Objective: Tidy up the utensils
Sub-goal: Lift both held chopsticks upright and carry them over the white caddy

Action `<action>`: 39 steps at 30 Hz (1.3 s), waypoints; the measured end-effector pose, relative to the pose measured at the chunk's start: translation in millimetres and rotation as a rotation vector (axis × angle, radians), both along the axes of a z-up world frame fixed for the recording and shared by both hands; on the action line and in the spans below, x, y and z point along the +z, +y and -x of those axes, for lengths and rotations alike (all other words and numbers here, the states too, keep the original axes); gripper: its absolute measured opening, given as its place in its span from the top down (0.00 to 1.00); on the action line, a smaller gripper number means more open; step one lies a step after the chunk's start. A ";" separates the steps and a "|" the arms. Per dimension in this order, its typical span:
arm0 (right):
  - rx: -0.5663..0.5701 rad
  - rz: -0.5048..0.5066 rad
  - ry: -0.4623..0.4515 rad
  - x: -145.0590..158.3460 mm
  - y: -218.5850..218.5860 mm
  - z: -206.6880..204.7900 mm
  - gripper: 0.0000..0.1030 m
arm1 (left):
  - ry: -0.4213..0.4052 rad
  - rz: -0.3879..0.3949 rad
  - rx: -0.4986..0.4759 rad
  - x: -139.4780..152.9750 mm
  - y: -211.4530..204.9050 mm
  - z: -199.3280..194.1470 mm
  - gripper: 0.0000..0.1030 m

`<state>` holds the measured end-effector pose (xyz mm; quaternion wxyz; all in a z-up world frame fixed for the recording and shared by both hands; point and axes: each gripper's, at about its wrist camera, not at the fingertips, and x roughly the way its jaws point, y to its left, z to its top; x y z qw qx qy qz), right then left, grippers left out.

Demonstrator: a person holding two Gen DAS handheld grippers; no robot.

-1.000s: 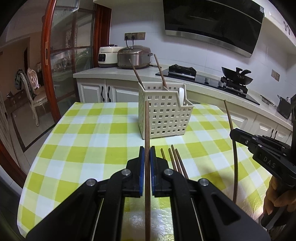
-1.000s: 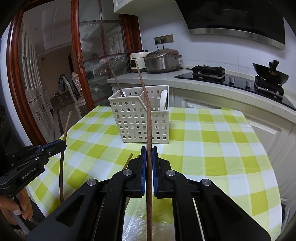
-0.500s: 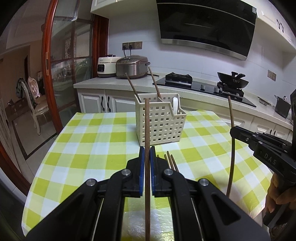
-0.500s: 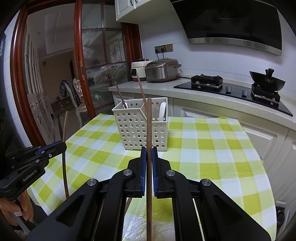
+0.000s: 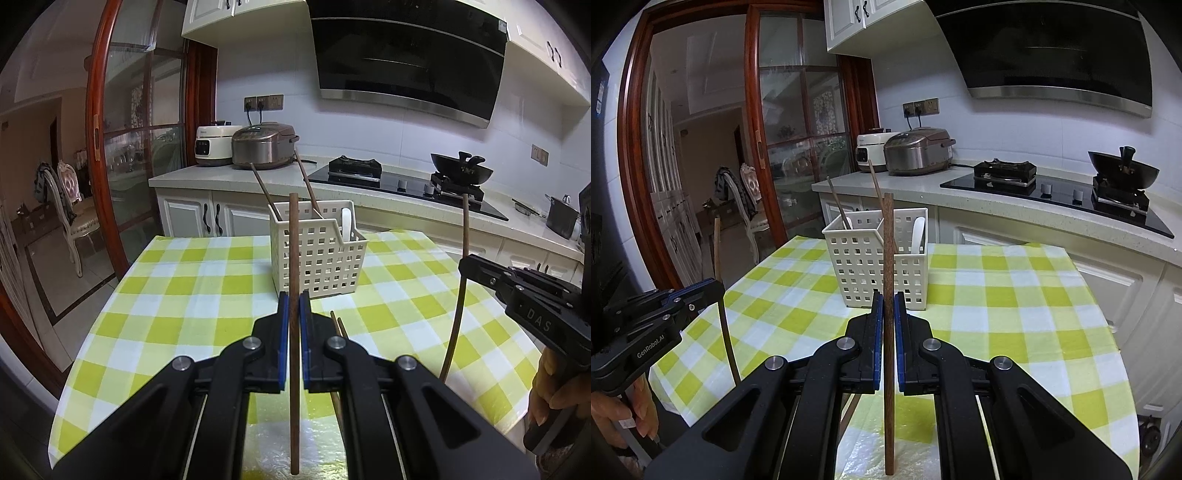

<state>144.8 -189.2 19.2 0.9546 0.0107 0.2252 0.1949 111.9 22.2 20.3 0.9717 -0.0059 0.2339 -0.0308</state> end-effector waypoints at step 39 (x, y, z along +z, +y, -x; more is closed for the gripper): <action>0.032 0.056 -0.117 72.5 23.0 -84.2 0.94 | -0.138 -0.012 -0.073 110.0 2.6 -77.7 0.95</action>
